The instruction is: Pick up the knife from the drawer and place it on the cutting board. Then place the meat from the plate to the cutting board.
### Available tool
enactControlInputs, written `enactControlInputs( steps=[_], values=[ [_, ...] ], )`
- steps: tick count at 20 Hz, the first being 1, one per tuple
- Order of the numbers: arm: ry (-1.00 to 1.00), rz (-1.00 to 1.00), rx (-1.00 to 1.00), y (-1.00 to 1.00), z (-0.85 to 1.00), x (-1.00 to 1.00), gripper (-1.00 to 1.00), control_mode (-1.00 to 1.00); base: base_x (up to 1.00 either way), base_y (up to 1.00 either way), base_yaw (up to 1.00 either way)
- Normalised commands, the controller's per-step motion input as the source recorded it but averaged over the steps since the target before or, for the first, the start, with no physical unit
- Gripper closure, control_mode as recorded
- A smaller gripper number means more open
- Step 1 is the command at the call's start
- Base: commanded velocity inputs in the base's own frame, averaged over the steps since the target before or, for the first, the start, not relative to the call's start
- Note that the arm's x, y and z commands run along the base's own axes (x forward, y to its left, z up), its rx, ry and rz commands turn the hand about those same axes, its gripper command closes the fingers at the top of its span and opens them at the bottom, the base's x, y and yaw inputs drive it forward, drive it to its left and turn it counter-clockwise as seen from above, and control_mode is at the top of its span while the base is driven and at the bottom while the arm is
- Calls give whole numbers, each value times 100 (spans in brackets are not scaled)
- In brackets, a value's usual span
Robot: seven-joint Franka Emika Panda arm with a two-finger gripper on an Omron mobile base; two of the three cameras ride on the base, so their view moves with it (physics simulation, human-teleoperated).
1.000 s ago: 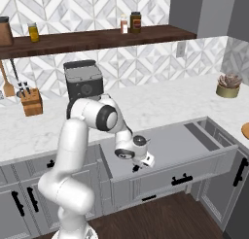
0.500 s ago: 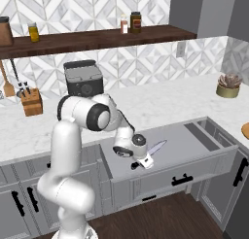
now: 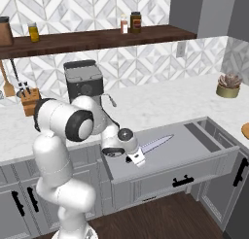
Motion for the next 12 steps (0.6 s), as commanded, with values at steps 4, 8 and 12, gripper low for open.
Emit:
enactControlInputs(
  steps=[4, 8, 12],
  values=[
    [0, -6, 0, -3, 100, -24, 100, -100, 0, 0, 0],
    [0, 0, -1, -12, 100, -29, 100, -100, 0, 0, 0],
    [2, 1, 0, -18, 100, -3, 100, -100, 0, 0, 0]
  ],
)
